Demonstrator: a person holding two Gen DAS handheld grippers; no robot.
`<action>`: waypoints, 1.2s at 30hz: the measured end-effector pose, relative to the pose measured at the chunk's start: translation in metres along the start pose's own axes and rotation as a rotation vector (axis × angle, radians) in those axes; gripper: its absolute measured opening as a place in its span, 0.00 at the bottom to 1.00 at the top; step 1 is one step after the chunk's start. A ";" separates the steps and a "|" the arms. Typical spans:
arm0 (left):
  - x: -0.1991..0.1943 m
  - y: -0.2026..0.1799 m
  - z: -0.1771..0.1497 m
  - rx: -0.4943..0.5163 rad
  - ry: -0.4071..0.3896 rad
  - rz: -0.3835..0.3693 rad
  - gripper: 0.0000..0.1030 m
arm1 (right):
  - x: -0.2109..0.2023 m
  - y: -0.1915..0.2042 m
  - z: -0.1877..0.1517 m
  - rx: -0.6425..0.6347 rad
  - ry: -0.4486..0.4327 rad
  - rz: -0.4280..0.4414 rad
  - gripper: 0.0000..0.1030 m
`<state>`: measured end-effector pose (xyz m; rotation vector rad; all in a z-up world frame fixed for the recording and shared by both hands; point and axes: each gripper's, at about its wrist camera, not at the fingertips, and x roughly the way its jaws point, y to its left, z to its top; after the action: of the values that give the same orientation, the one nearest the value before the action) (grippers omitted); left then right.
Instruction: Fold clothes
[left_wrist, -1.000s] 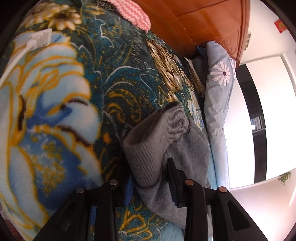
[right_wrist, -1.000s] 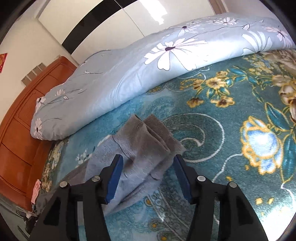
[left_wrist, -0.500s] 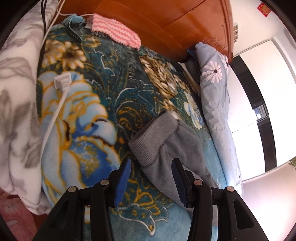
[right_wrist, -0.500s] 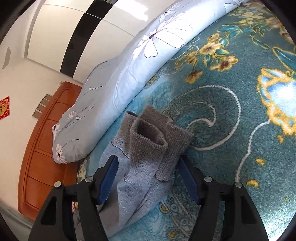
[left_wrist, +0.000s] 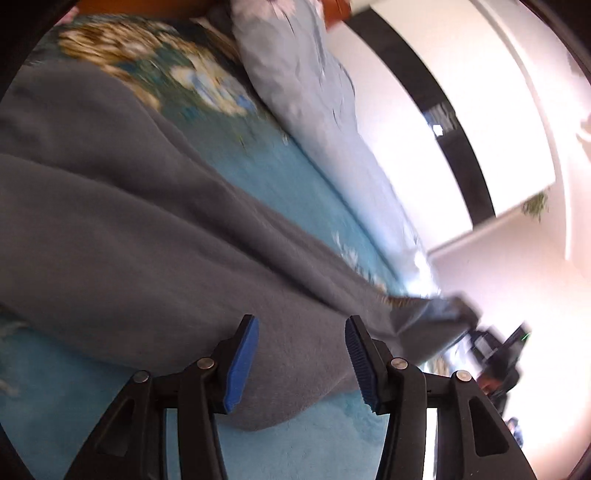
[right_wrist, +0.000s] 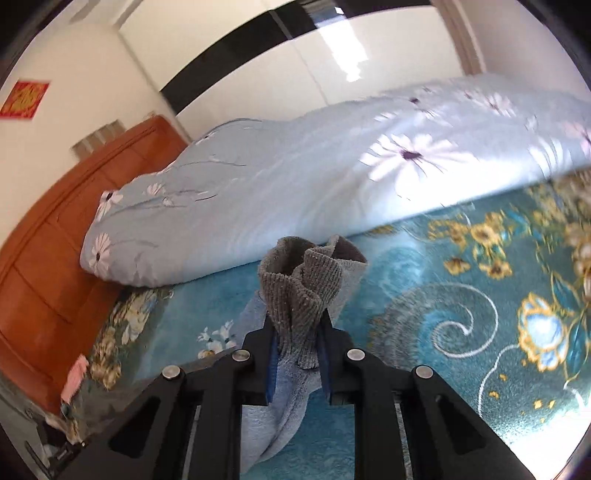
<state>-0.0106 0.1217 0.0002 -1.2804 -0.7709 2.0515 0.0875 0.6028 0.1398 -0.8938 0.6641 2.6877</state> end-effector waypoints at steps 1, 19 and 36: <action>0.007 0.002 -0.004 0.023 0.010 0.019 0.52 | -0.003 0.024 0.000 -0.077 -0.003 -0.016 0.19; -0.166 0.107 0.007 -0.240 -0.331 0.191 0.54 | 0.086 0.319 -0.190 -0.648 0.292 0.102 0.19; -0.167 0.142 -0.006 -0.371 -0.329 0.241 0.55 | 0.082 0.277 -0.182 -0.251 0.248 0.176 0.53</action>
<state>0.0294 -0.0938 -0.0109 -1.2931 -1.2468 2.4324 0.0182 0.2791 0.0559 -1.3051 0.4777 2.8893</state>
